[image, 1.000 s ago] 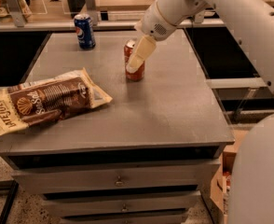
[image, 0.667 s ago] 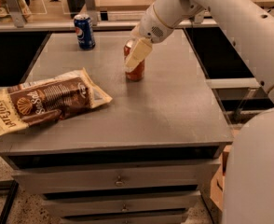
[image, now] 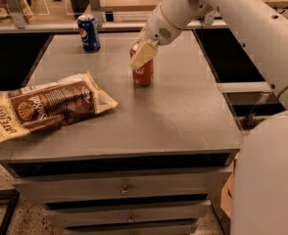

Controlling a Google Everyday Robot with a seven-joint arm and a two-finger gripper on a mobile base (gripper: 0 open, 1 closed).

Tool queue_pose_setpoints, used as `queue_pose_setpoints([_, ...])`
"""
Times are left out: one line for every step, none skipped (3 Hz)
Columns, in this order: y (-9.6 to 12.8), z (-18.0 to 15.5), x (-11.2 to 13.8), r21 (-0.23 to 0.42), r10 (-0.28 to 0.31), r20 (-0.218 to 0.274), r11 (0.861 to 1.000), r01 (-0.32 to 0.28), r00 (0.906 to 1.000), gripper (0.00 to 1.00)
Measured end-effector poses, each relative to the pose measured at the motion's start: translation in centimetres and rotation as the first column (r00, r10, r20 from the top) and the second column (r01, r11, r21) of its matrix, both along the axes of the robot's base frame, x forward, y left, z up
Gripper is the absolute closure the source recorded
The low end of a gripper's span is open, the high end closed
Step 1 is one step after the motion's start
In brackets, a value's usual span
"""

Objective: Pick coke can

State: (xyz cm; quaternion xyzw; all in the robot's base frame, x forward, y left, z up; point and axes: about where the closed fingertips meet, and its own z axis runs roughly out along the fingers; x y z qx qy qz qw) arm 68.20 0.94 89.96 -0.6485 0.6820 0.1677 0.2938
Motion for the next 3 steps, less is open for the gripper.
queue_pose_setpoints([0.0,1.9,-0.4,-0.006,0.021,0.018,1.000,-0.021,0.9996,0.88])
queue_pose_setpoints([-0.4,5.1,-0.9,-0.004,0.031,0.047,1.000,-0.031,0.9984,1.00])
queue_pose_setpoints([-0.9,8.8,-1.8,-0.005,0.053,0.098,0.999,-0.053,0.9938,0.95])
